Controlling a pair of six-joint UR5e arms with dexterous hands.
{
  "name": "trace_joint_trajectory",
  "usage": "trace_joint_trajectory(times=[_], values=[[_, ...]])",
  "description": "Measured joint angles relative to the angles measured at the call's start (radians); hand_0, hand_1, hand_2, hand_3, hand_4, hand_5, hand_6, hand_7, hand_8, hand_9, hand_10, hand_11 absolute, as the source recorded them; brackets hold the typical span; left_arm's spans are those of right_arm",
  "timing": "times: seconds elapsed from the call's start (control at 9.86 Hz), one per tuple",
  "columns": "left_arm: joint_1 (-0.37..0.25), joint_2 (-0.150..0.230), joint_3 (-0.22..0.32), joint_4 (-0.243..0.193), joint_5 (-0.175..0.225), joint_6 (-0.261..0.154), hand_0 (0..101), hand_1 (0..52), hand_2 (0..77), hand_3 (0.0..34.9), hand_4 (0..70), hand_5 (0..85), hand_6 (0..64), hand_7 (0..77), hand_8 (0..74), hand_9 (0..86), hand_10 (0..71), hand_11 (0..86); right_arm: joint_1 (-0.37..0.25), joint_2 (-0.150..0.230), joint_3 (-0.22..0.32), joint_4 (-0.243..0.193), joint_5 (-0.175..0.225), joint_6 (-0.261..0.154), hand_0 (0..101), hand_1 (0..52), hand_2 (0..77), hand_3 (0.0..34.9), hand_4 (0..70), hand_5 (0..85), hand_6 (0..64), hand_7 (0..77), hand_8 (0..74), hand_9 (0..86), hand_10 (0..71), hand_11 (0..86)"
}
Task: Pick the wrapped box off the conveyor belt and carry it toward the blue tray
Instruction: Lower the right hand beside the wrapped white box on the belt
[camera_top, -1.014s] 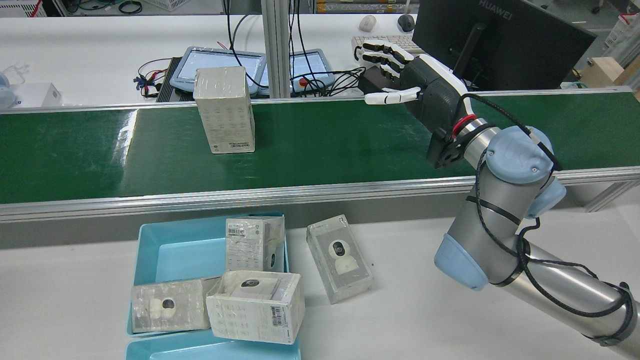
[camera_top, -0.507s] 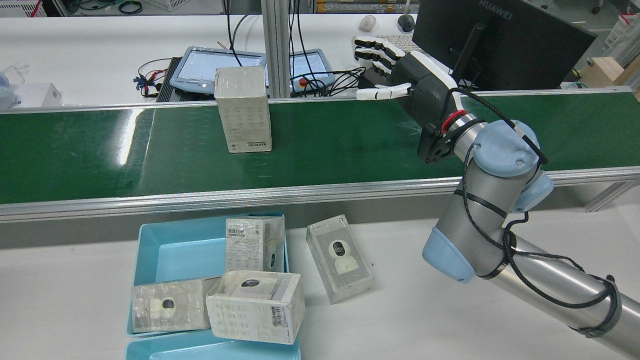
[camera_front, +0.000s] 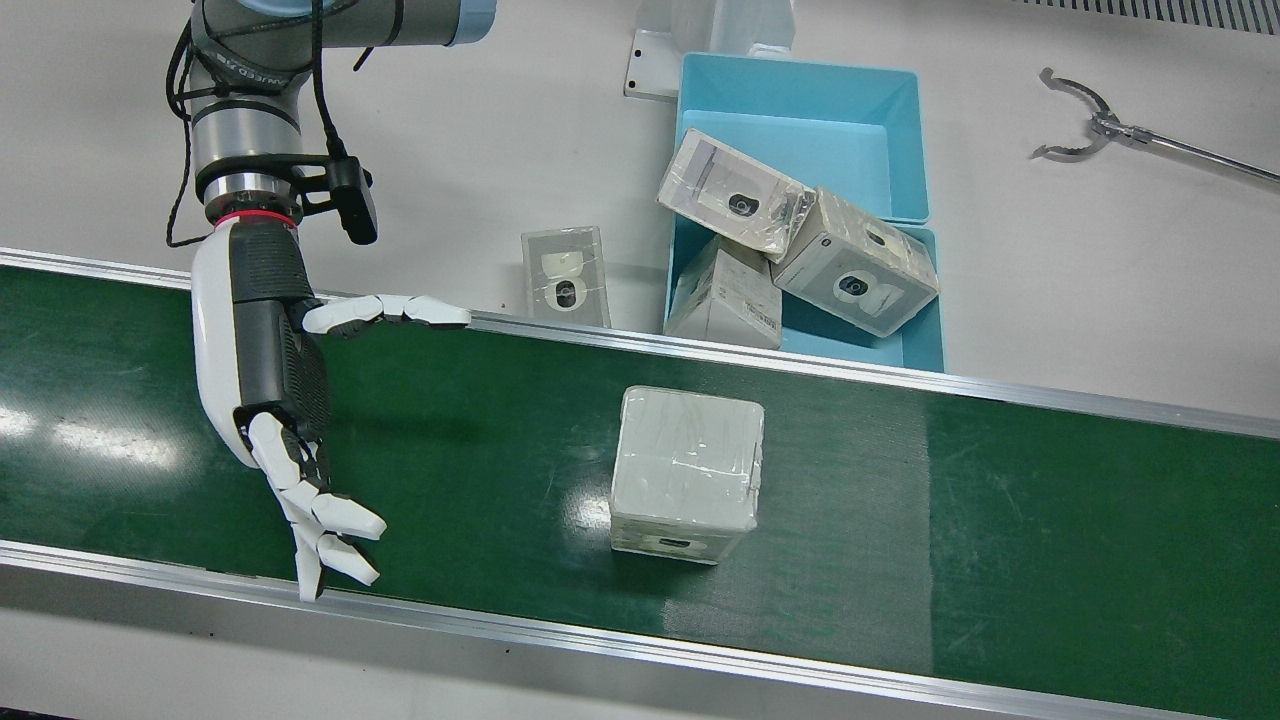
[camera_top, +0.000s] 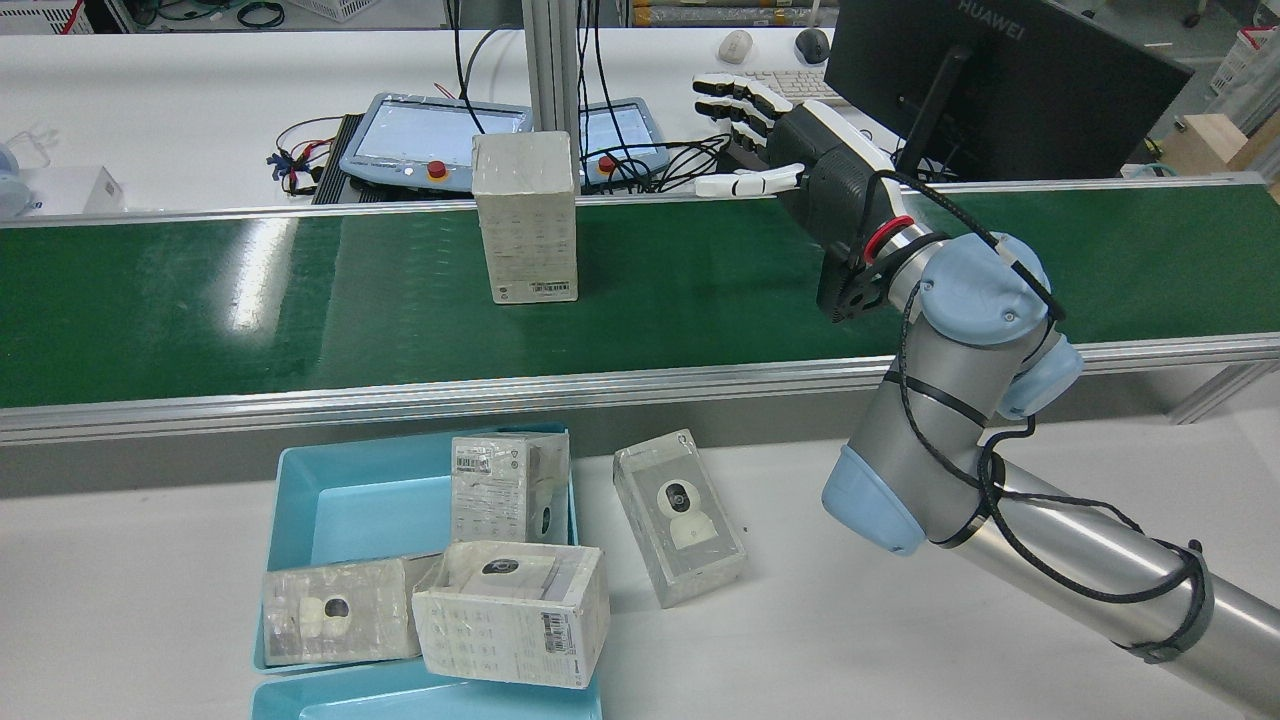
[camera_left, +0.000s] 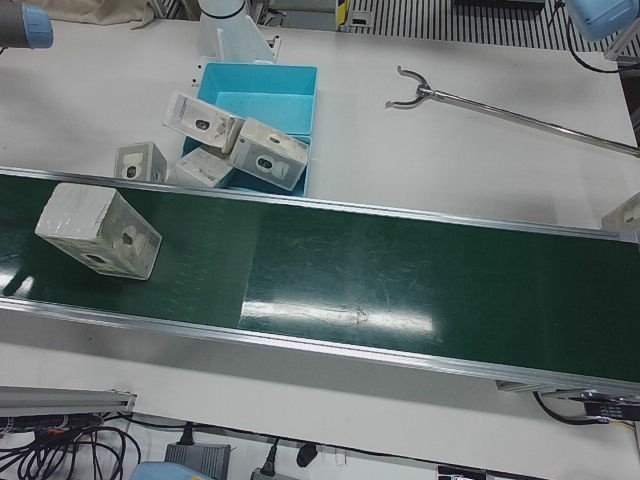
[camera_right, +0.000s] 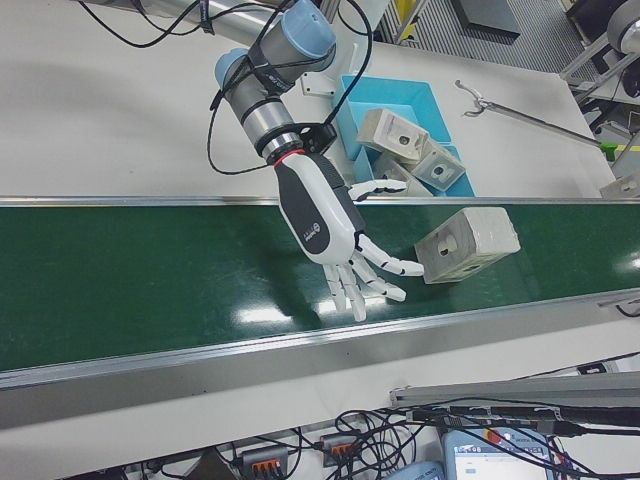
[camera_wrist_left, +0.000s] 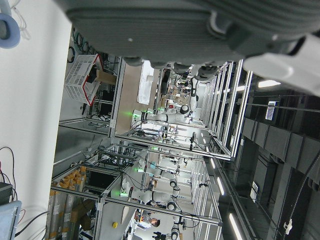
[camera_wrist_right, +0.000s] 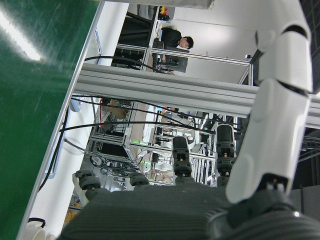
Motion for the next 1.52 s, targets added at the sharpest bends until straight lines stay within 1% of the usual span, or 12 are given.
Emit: trace_joint_trajectory(times=[0.41, 0.91, 1.52], values=[[0.0, 0.0, 0.0, 0.0, 0.0, 0.0, 0, 0.0, 0.5, 0.0, 0.0, 0.5, 0.0, 0.5, 0.5, 0.0, 0.0, 0.0, -0.011, 0.005, -0.012, 0.001, 0.0, 0.0, 43, 10.9, 16.4, 29.9, 13.1, 21.8, 0.0, 18.0, 0.0, 1.6, 4.4, 5.4], [0.0, 0.0, 0.0, 0.0, 0.0, 0.0, 0, 0.0, 1.1, 0.0, 0.0, 0.5, 0.0, 0.5, 0.5, 0.0, 0.5, 0.0, -0.021, 0.005, -0.039, 0.017, 0.003, 0.001, 43, 10.9, 16.4, 29.9, 13.1, 22.9, 0.0, 18.0, 0.0, 1.6, 3.3, 5.4], [0.0, 0.0, 0.0, 0.0, 0.0, 0.0, 0, 0.0, 0.5, 0.0, 0.0, 0.5, 0.0, 0.5, 0.0, 0.5, 0.5, 0.0, -0.028, 0.013, -0.056, 0.027, 0.003, 0.001, 43, 10.9, 16.9, 29.9, 15.8, 24.5, 0.0, 19.1, 0.0, 1.6, 3.3, 5.4]])
